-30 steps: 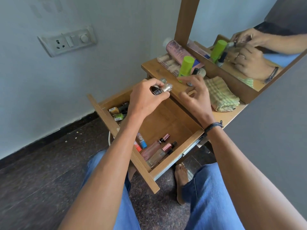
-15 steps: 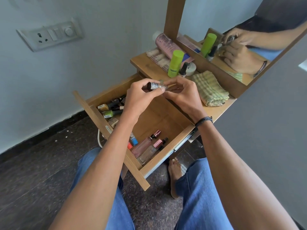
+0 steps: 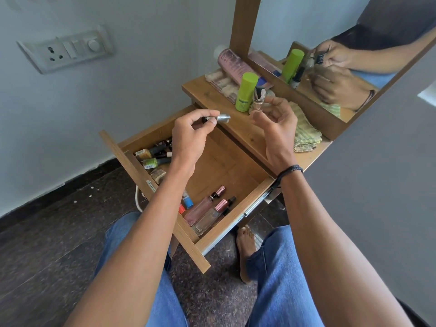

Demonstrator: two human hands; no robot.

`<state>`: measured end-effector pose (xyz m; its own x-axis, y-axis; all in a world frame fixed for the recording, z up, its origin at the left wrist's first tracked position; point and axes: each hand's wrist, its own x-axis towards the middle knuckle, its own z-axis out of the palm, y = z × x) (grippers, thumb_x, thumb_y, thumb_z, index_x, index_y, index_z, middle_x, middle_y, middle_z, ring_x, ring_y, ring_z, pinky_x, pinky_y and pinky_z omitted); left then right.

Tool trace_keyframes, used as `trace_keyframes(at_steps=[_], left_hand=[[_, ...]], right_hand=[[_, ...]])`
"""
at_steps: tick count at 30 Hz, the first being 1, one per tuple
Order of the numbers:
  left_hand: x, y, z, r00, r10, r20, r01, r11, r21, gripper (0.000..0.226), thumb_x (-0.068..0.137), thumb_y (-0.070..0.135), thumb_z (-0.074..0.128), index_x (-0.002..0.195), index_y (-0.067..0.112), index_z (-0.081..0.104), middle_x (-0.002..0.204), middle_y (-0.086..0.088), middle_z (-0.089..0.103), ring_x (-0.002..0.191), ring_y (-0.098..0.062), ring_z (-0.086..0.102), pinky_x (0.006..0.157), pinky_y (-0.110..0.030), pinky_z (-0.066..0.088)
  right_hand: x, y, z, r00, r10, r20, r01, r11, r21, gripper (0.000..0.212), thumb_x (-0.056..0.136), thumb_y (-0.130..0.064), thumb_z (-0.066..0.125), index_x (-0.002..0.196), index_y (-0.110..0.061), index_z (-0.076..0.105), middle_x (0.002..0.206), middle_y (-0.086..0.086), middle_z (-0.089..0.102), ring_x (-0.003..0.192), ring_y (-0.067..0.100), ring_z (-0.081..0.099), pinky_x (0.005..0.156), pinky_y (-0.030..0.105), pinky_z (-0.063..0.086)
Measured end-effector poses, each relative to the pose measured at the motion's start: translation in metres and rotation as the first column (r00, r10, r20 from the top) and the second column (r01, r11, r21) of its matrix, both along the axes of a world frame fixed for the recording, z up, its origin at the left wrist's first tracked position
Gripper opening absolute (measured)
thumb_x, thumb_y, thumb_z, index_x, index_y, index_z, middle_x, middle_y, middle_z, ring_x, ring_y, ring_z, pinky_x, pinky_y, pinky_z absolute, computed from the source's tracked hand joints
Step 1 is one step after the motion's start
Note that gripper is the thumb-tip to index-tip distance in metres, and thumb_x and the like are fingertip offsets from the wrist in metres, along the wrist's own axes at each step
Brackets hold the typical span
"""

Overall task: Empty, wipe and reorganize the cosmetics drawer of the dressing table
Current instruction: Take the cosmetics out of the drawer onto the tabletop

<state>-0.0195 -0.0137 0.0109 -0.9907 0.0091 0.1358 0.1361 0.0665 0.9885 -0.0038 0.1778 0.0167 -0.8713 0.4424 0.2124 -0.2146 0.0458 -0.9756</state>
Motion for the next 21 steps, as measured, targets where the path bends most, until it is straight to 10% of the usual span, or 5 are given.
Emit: trace_keyframes(at_steps=[15, 21], left_hand=[[-0.003, 0.016, 0.010, 0.999, 0.028, -0.040, -0.030, 0.998, -0.047, 0.024, 0.091, 0.014, 0.067, 0.108, 0.027, 0.077, 0.099, 0.018, 0.074, 0.086, -0.022, 0.070, 0.081, -0.046, 0.060], [-0.011, 0.034, 0.027, 0.982, -0.031, -0.189, -0.032, 0.947, -0.320, 0.037, 0.090, 0.014, 0.064, 0.122, 0.032, 0.069, 0.123, 0.019, 0.068, 0.110, 0.001, 0.060, 0.094, -0.025, 0.051]], right_hand=[[-0.001, -0.001, -0.002, 0.998, -0.052, 0.035, 0.051, 0.998, 0.038, 0.036, 0.082, -0.003, 0.074, 0.114, -0.017, 0.068, 0.097, 0.006, 0.077, 0.091, 0.026, 0.074, 0.084, 0.043, 0.062], [0.000, 0.000, -0.001, 0.997, -0.075, 0.024, 0.073, 0.995, 0.068, 0.025, 0.078, -0.004, 0.076, 0.097, -0.020, 0.070, 0.095, -0.006, 0.076, 0.094, 0.016, 0.072, 0.090, 0.039, 0.059]])
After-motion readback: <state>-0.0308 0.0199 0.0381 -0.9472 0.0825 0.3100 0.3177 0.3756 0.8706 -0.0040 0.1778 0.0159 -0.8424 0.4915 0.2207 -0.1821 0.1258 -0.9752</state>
